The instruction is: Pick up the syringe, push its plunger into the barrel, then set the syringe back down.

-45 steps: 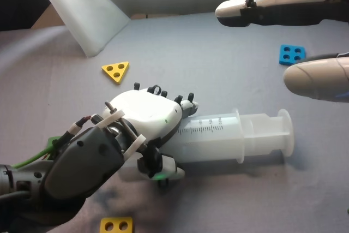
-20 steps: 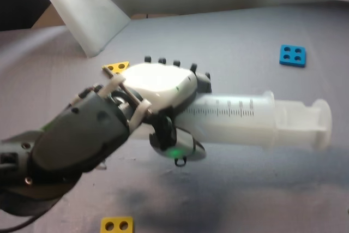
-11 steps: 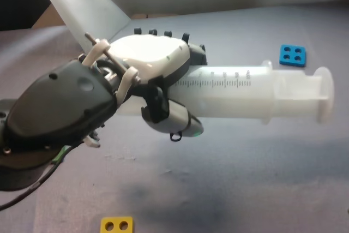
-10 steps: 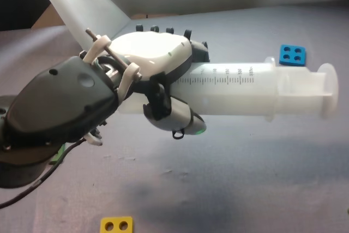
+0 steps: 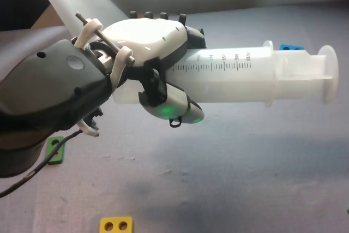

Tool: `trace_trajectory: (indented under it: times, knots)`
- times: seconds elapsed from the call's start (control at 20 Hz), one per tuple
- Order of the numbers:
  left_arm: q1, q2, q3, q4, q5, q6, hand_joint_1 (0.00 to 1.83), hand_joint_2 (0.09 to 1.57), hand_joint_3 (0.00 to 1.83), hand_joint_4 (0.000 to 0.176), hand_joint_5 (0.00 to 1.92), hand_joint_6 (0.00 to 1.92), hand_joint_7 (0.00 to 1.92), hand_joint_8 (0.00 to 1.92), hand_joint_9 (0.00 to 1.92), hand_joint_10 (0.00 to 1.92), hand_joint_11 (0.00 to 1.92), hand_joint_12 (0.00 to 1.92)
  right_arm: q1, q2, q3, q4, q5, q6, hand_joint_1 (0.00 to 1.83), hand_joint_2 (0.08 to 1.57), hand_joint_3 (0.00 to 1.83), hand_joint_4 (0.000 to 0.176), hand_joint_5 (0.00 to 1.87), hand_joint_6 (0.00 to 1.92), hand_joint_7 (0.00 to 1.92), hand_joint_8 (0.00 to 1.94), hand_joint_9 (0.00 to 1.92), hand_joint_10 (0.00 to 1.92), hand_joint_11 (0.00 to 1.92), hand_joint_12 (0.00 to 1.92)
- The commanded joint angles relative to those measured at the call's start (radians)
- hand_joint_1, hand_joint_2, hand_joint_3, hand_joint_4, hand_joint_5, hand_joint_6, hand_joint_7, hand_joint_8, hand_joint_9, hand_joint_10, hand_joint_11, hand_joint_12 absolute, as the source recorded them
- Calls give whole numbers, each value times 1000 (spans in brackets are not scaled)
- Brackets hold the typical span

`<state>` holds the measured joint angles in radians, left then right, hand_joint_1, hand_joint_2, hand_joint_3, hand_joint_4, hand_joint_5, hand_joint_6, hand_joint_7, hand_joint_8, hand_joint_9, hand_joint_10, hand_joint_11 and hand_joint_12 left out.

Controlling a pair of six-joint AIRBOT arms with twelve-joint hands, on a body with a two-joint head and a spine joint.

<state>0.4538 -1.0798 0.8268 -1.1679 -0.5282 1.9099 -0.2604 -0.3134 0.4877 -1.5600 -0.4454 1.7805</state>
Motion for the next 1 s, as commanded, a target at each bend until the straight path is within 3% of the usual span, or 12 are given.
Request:
trace_trajectory:
  times: [0.0, 0.4, 0.65, 0.95]
  knots:
    - [-17, 2, 0, 42, -51, -8, 1180, 1281, 0, 0, 788, 1111, 603, 1763, 546, 1450, 441, 1485, 3, 6, 0, -14, -18, 11, 0, 1422, 0, 0, 204, 0, 173, 2, 124, 8, 0, 346]
    - [-32, 6, 11, 36, -51, -12, 1182, 1275, 0, 0, 796, 1131, 612, 1741, 552, 1467, 461, 1475, -112, 6, -4, 276, 114, 11, 0, 1420, 0, 0, 209, 3, 168, 1, 121, 2, 0, 334]
    - [-43, 6, 11, 26, -51, -7, 1181, 1277, 2, 0, 790, 1131, 611, 1751, 557, 1469, 461, 1461, -131, -17, -15, 340, 126, 11, 0, 1421, 0, 0, 210, 4, 164, 2, 118, 3, 0, 336]
    - [-54, 6, 11, 14, -51, 5, 1183, 1275, 0, 0, 792, 1135, 619, 1737, 566, 1439, 464, 1443, -133, -99, -10, 356, 74, 15, 0, 1419, 0, 0, 203, 1, 151, 2, 100, 2, 0, 284]
